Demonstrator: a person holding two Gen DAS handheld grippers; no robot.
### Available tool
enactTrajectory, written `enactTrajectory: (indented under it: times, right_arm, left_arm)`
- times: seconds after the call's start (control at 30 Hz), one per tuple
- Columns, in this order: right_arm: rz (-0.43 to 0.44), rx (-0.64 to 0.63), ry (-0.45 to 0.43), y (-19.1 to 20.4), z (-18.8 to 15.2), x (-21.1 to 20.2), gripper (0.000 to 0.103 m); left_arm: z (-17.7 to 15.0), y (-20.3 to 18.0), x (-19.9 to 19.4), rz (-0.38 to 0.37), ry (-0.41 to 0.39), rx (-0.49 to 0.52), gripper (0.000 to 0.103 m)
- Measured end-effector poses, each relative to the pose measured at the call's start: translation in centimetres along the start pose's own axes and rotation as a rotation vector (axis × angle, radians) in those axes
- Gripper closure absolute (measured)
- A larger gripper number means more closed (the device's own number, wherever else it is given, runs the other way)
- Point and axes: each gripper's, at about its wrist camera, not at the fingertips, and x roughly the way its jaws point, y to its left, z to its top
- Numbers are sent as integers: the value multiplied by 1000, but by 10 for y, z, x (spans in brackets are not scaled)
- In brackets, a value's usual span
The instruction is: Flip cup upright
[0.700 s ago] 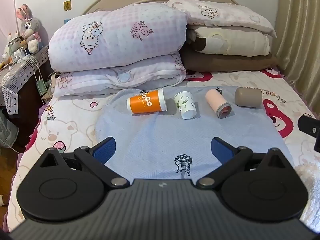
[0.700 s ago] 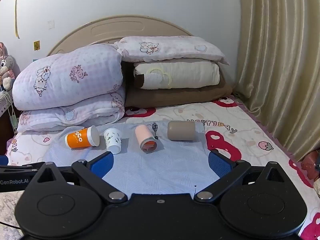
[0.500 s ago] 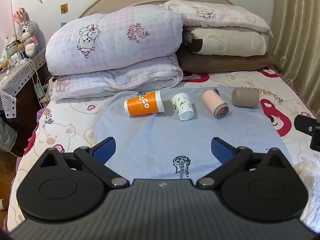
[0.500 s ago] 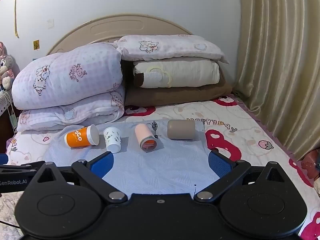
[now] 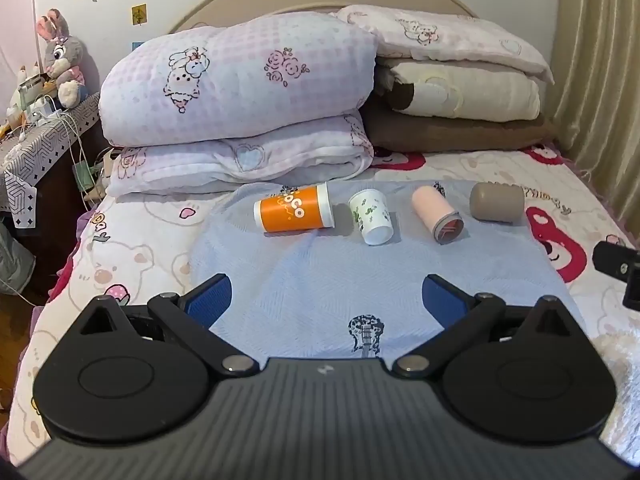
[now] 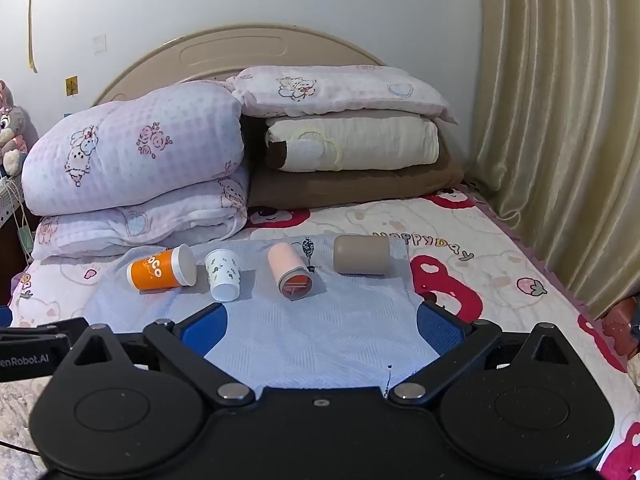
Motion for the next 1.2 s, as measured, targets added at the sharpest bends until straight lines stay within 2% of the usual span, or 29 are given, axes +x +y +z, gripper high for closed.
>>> enactTrajectory:
  times: [1.2]
  right_arm:
    - [-2,-7,25,-1,3,7,0]
  left_arm:
    - [-5,1,1,-19,-5,-13,0]
